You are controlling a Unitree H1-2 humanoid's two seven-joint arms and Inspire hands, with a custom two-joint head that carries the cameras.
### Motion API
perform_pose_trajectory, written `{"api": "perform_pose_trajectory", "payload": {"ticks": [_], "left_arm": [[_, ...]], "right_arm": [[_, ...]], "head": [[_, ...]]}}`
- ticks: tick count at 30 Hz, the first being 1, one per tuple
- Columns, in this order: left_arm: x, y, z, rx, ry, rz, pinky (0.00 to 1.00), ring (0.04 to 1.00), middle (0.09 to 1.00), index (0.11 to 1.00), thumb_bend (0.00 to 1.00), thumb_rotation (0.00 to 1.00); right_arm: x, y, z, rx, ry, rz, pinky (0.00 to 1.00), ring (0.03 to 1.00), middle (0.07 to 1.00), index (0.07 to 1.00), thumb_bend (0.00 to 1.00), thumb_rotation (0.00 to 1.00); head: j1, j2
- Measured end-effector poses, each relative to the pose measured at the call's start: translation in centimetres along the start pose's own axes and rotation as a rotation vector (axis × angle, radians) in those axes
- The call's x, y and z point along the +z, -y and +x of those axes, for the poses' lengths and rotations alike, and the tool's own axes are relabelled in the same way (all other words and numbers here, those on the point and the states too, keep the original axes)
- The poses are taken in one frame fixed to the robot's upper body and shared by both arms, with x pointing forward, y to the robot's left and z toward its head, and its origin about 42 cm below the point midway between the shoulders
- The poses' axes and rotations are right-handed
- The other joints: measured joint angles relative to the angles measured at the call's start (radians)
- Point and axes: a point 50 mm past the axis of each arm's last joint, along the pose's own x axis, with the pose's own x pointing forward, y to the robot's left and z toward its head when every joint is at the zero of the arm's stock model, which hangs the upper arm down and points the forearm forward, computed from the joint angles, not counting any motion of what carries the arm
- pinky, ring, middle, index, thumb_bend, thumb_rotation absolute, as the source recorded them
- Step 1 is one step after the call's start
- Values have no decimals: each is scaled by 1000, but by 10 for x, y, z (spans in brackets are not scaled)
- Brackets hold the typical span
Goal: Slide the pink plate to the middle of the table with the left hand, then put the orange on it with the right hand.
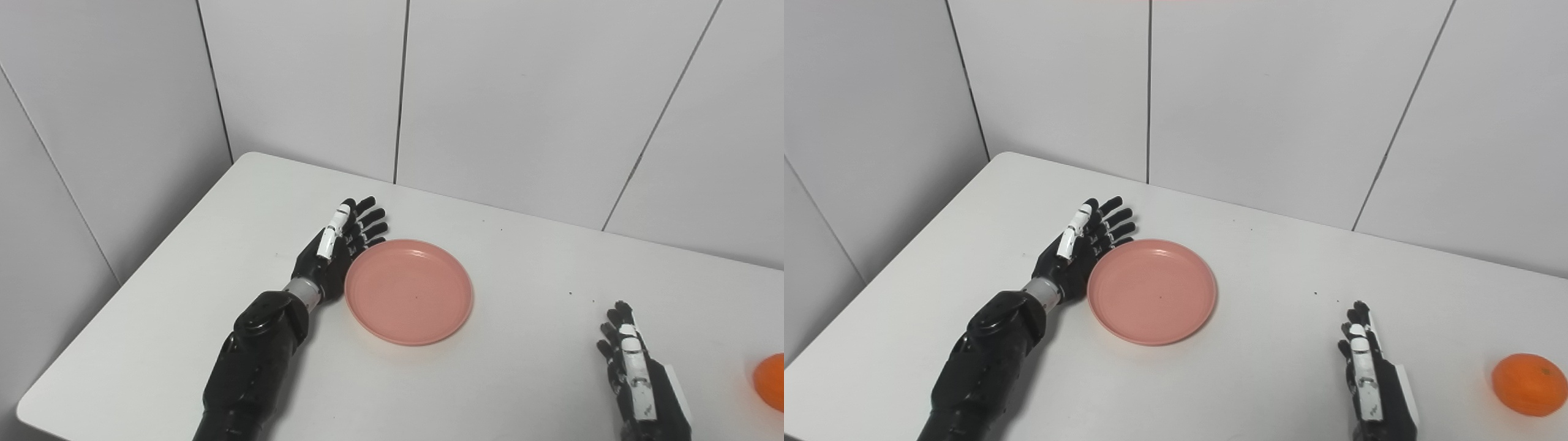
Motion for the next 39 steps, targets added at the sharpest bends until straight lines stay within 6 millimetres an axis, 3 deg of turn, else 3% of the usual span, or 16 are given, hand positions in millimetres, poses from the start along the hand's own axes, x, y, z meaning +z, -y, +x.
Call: {"api": "perform_pose_trajectory", "payload": {"ticks": [19, 23, 24, 33, 39], "left_arm": [[-19, 59, -1, -112, -58, -30, 913, 918, 920, 921, 375, 1000], [-25, 76, -7, -104, -55, -76, 928, 929, 928, 929, 379, 1000], [-27, 79, -9, -101, -57, -85, 930, 931, 932, 929, 381, 1000], [-31, 95, -19, -115, -64, -86, 948, 950, 955, 941, 381, 1000], [-37, 101, -31, -139, -74, -86, 957, 953, 955, 937, 370, 1000]], "right_arm": [[6, -14, 1, -18, -10, 15, 1000, 1000, 1000, 1000, 204, 1000], [7, -18, 1, -17, -16, 0, 1000, 990, 995, 997, 192, 1000], [7, -19, 1, -19, -18, -4, 998, 981, 989, 992, 196, 1000], [14, -31, 2, -27, -11, -26, 1000, 987, 997, 995, 239, 1000], [15, -35, 3, -24, -11, -14, 1000, 981, 999, 997, 197, 1000]], "head": [[-101, 57], [-135, 74], [-173, 84], [-233, 112], [-255, 121]]}}
